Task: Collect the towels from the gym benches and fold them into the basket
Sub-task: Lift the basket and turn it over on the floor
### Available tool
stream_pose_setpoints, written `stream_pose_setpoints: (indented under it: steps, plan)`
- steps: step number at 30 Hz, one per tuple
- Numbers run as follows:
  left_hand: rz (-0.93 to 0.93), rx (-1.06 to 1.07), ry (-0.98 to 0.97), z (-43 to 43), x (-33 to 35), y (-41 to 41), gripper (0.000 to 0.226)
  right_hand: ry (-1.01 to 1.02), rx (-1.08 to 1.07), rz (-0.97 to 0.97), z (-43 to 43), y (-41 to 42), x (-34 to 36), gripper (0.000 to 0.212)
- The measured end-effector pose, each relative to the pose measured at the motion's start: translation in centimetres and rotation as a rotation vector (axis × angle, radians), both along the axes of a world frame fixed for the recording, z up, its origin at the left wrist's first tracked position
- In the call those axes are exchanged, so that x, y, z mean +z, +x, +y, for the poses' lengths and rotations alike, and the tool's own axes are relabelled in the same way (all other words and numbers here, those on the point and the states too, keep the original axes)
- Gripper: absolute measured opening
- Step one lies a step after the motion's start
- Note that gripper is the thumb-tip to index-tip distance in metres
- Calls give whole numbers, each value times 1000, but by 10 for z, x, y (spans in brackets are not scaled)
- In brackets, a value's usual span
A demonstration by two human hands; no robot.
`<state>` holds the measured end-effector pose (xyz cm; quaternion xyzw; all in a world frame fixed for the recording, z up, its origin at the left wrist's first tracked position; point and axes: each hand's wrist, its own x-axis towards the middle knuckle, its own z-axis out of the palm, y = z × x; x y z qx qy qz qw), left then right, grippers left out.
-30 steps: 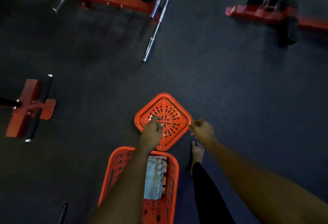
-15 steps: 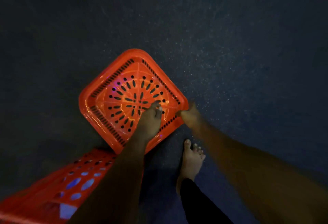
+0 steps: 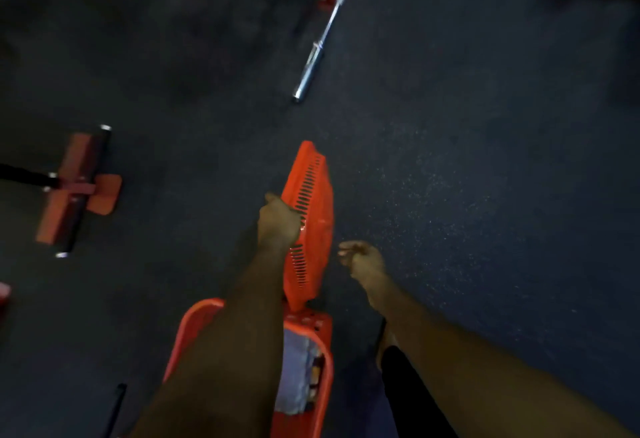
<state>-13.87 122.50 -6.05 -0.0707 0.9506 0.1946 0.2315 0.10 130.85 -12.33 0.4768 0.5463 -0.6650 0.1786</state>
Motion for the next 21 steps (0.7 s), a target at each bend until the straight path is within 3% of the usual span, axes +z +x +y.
stream_pose_setpoints:
  steps: [3, 5, 8, 12, 13, 15, 18, 19, 21]
  plan:
    - [209, 39, 146, -61, 71, 16, 24, 156, -61, -52, -28, 31, 39, 17]
    - [365, 72, 227, -103, 113, 36, 25, 263, -69, -73, -51, 58, 62, 41]
    - [529, 148, 281, -178, 160, 61, 40, 288, -248, -23, -93, 106, 95, 64]
    - [393, 177, 306, -286, 176, 97, 47, 152, -406, 94, -161, 163, 97, 111]
    - [357, 169, 313, -313, 172, 109, 46, 124, -432, 109, -182, 176, 94, 114]
    - [312, 173, 308, -360, 149, 135, 45, 105, -439, 85, -219, 200, 118, 89]
    - [171, 188, 268, -415, 96, 177, 48, 158, -426, 65, -264, 225, 100, 48]
    - [102, 207, 268, -428, 76, 187, 52, 177, -417, 65, -274, 232, 84, 49]
    - [11, 247, 323, -451, 31, 201, 68, 237, -384, 28, -292, 242, 49, 79]
